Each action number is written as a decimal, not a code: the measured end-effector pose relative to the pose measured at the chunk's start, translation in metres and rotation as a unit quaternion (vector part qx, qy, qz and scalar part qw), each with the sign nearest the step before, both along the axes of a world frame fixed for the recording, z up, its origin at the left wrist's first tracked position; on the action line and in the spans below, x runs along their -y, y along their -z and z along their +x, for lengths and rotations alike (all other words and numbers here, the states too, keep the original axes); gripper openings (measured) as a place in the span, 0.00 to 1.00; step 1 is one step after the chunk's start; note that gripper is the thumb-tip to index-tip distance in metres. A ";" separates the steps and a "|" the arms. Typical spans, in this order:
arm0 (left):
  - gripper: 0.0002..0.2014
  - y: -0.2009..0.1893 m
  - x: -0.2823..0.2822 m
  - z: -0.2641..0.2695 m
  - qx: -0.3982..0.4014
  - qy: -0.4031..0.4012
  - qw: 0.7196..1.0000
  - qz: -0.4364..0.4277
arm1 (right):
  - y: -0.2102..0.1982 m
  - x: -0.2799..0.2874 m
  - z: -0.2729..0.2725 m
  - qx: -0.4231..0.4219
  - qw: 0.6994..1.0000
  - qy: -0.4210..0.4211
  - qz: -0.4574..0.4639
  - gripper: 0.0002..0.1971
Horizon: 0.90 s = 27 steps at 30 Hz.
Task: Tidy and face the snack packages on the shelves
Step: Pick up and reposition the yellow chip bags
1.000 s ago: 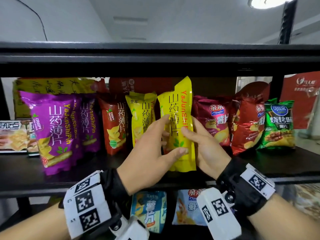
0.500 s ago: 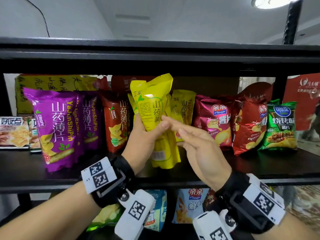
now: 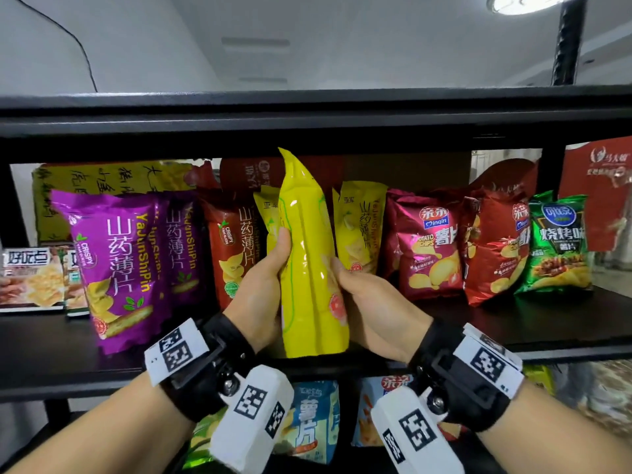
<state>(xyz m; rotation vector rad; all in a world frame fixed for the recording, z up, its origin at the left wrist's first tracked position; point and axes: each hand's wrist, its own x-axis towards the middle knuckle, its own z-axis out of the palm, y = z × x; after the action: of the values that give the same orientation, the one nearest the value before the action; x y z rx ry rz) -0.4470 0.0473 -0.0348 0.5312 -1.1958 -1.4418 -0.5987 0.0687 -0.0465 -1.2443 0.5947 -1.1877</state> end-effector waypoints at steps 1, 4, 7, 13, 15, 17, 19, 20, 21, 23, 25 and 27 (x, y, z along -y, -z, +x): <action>0.32 0.002 0.000 0.003 0.022 -0.008 1.000 -0.002 | 0.001 0.001 0.000 -0.001 1.000 -0.016 -0.007 0.19; 0.24 0.008 0.006 0.013 0.086 -0.091 0.988 -0.095 | 0.002 0.005 0.001 -0.030 0.998 -0.034 -0.041 0.17; 0.12 0.015 0.016 0.028 0.149 -0.221 0.944 -0.197 | 0.003 0.012 0.005 -0.088 0.992 0.035 -0.077 0.18; 0.19 0.016 0.014 0.038 0.196 -0.214 0.930 -0.223 | 0.001 0.028 0.009 -0.212 0.947 0.198 -0.138 0.26; 0.30 0.016 0.017 0.038 0.286 -0.213 0.906 -0.228 | -0.001 0.031 0.011 -0.236 0.940 0.200 -0.142 0.27; 0.33 0.014 0.021 0.036 0.339 -0.200 0.892 -0.221 | -0.002 0.036 0.011 -0.254 0.937 0.191 -0.143 0.26; 0.30 0.012 0.027 0.036 0.343 -0.196 0.895 -0.209 | -0.004 0.040 0.006 -0.245 0.949 0.157 -0.117 0.22; 0.28 0.009 0.032 0.036 0.345 -0.204 0.892 -0.208 | -0.005 0.042 0.003 -0.231 0.957 0.144 -0.099 0.20; 0.26 0.008 0.036 0.037 0.351 -0.213 0.887 -0.210 | -0.007 0.044 -0.002 -0.220 0.960 0.148 -0.086 0.19; 0.24 0.006 0.045 0.039 0.372 -0.230 0.875 -0.209 | -0.012 0.049 -0.011 -0.203 0.954 0.207 -0.075 0.17; 0.22 0.006 0.055 0.040 0.385 -0.251 0.865 -0.201 | -0.016 0.059 -0.023 -0.210 0.931 0.288 -0.078 0.15; 0.21 0.006 0.063 0.041 0.388 -0.268 0.861 -0.191 | -0.020 0.072 -0.034 -0.230 0.912 0.331 -0.076 0.16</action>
<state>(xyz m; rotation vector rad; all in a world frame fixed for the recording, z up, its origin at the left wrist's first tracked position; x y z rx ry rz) -0.4058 -0.0156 -0.0412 1.1160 -1.7254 -0.4641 -0.6324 -0.0029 -0.0264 -1.5272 1.3776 -1.5186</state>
